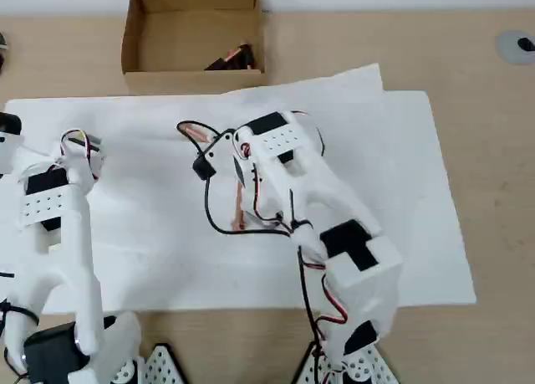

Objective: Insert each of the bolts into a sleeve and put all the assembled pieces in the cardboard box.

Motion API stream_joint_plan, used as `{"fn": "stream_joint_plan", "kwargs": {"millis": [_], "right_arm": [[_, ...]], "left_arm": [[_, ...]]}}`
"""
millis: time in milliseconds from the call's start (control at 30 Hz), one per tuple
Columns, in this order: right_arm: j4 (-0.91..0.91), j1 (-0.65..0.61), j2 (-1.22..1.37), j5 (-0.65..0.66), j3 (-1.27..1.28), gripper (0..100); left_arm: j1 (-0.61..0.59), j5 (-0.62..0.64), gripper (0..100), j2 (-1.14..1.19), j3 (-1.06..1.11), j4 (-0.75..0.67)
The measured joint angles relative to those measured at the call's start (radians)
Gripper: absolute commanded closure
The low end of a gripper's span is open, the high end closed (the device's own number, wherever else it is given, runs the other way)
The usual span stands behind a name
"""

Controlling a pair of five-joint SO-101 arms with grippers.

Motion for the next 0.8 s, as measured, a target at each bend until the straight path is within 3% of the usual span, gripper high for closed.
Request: {"fn": "stream_joint_plan", "kwargs": {"millis": [167,333,600,800], "right_arm": [[0.005,0.000,0.031,0.009,-0.035,82.6],[0.005,0.012,0.043,0.012,-0.051,99.3],[0.023,0.040,0.064,0.012,-0.084,98.7],[0.164,0.052,0.074,0.011,-0.232,98.7]], "left_arm": [[0.000,0.000,82,0.000,0.000,0.000],[0.011,-0.015,82,0.000,0.000,0.000],[0.012,-0.020,82,0.000,0.000,0.000],[0.014,-0.026,82,0.000,0.000,0.000]]}}
